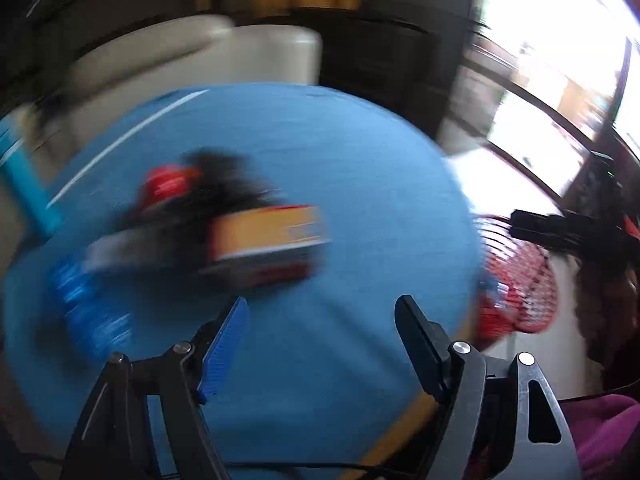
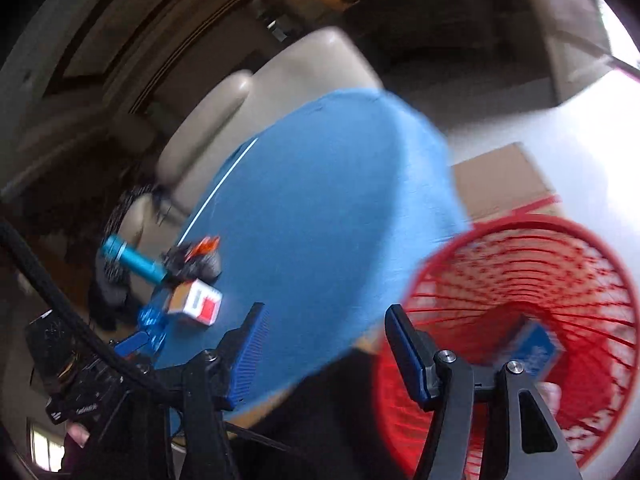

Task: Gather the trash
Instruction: 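Grasp the blue plastic bags with left while right grasps the orange box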

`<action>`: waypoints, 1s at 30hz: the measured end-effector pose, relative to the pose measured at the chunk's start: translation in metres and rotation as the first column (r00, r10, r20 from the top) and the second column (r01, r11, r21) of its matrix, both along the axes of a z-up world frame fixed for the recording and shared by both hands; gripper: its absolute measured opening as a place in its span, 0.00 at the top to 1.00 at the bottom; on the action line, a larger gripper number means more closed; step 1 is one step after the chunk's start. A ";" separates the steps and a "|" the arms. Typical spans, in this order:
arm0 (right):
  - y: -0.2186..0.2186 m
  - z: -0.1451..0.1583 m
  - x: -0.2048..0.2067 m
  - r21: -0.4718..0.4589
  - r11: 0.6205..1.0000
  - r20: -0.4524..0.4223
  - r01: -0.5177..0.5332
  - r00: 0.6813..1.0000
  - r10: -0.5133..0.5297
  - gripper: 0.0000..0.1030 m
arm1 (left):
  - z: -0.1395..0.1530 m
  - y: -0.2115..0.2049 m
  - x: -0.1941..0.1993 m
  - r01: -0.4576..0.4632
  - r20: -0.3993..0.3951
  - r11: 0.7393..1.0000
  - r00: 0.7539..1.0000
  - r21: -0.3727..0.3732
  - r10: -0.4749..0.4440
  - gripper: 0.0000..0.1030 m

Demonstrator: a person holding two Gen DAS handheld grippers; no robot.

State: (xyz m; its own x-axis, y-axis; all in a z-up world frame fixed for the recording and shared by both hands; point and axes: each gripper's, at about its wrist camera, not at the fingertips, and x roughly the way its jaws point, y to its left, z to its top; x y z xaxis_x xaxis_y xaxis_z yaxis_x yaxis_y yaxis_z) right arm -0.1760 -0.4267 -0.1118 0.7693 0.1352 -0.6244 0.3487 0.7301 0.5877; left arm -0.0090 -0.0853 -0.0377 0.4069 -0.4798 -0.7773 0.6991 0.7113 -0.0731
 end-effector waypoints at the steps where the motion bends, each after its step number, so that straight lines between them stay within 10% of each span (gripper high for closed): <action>1: 0.010 0.001 0.013 -0.003 0.999 -0.004 -0.034 0.999 0.034 0.37 | 0.001 0.014 0.007 -0.043 0.001 0.999 0.999 -0.002 0.043 0.26; 9: 0.094 0.017 0.108 -0.099 0.946 -0.028 -0.308 0.951 0.307 0.37 | 0.008 0.116 0.089 -0.397 -0.049 0.915 0.918 -0.077 0.394 0.21; 26: 0.189 -0.005 0.242 -0.224 0.712 -0.209 -0.665 0.747 0.632 0.30 | -0.073 0.119 0.174 -0.512 -0.277 0.858 0.820 0.036 0.501 0.22; 30: 0.207 -0.001 0.223 -0.349 0.657 -0.209 -0.668 0.739 0.641 0.30 | -0.077 0.118 0.171 -0.510 -0.280 0.860 0.824 0.009 0.492 0.47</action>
State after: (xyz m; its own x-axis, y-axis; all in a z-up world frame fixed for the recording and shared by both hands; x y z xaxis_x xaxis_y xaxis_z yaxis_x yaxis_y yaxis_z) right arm 0.0470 -0.2199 -0.1130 0.5320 0.3333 -0.7784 -0.2813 0.9366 0.2088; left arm 0.1616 0.0327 -0.1152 0.3894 -0.3176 -0.8646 0.1952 0.9458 -0.2595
